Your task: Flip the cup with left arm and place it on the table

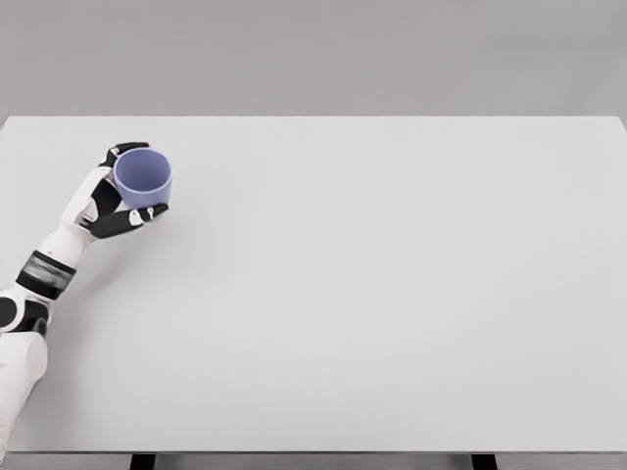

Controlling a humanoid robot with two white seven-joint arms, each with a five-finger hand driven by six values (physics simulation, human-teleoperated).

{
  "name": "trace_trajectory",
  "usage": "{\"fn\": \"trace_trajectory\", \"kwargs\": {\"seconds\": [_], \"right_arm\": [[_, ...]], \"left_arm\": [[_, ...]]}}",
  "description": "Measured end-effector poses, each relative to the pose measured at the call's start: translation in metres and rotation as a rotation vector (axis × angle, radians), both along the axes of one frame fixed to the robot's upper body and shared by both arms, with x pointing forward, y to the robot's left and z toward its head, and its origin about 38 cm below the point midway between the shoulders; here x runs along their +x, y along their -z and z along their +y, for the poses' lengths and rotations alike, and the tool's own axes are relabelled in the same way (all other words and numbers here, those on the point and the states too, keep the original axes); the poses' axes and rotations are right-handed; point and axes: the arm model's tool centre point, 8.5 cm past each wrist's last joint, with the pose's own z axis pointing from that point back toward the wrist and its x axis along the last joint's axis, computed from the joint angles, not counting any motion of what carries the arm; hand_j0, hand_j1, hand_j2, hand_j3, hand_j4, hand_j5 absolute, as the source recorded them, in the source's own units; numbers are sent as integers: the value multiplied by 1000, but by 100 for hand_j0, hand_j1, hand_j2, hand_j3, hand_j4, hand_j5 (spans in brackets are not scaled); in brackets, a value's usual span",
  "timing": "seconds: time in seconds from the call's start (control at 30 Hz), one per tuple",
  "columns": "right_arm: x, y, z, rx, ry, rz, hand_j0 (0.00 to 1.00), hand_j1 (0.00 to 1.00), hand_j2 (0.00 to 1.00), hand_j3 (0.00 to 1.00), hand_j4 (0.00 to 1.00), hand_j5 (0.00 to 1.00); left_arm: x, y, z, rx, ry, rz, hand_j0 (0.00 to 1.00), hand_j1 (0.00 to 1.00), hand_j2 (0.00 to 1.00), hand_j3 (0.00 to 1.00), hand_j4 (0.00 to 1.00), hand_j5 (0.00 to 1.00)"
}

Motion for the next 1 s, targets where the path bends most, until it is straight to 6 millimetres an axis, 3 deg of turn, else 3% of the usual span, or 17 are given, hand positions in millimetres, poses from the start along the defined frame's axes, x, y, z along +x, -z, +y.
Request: {"fn": "trace_trajectory", "kwargs": {"seconds": [0.43, 0.77, 1.0], "right_arm": [[0, 0, 0, 0, 0, 0, 100, 100, 100, 100, 100, 100], [0, 0, 0, 0, 0, 0, 100, 100, 100, 100, 100, 100], [0, 0, 0, 0, 0, 0, 100, 100, 100, 100, 100, 100]], "left_arm": [[-1, 5, -9, -118, -20, -2, 43, 43, 43, 43, 43, 43], [2, -5, -8, -109, -10, -20, 43, 43, 43, 43, 43, 43], [8, -10, -13, -139, 21, 75, 42, 42, 42, 42, 42, 42]]}}
